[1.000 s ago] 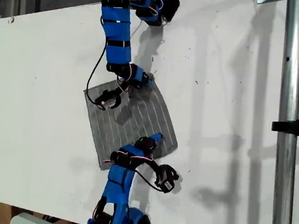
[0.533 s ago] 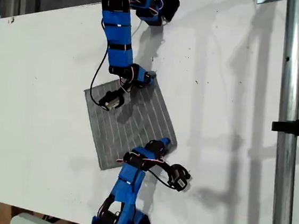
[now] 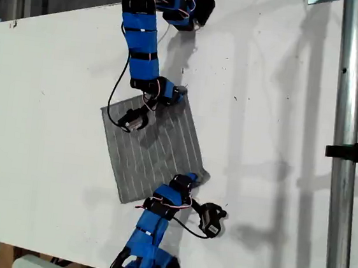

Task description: Grasp corners of a towel and fold twice.

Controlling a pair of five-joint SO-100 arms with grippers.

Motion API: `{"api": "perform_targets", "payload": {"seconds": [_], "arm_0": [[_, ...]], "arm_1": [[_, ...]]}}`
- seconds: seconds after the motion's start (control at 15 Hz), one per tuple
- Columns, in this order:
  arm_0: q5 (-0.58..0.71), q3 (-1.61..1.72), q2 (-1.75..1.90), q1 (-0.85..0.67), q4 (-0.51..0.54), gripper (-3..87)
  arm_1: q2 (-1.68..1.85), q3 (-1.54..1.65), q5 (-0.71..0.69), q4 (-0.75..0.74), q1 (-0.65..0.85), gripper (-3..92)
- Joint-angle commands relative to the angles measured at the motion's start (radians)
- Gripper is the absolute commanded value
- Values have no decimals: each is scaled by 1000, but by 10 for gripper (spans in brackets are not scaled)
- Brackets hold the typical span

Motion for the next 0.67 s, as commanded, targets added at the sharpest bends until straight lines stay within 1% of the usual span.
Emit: {"api": "perform_targets", "payload": {"seconds": [0.0,0.13,0.27,0.4,0.47,0.6], "arm_0": [[25,-83,98,-25,144,-29],[41,-181,144,-29,267,-29],[52,-224,138,-31,314,-29],[48,-267,133,-35,388,-29],[37,-253,121,-37,379,-25],[8,-262,55,-11,368,156]], "arm_1": [[91,-95,14,17,3,-3],[155,-94,18,37,5,-3],[173,-89,20,46,6,-3],[158,-83,23,38,0,-3],[144,-86,25,37,-5,-3],[133,-86,28,34,-9,-3]]}}
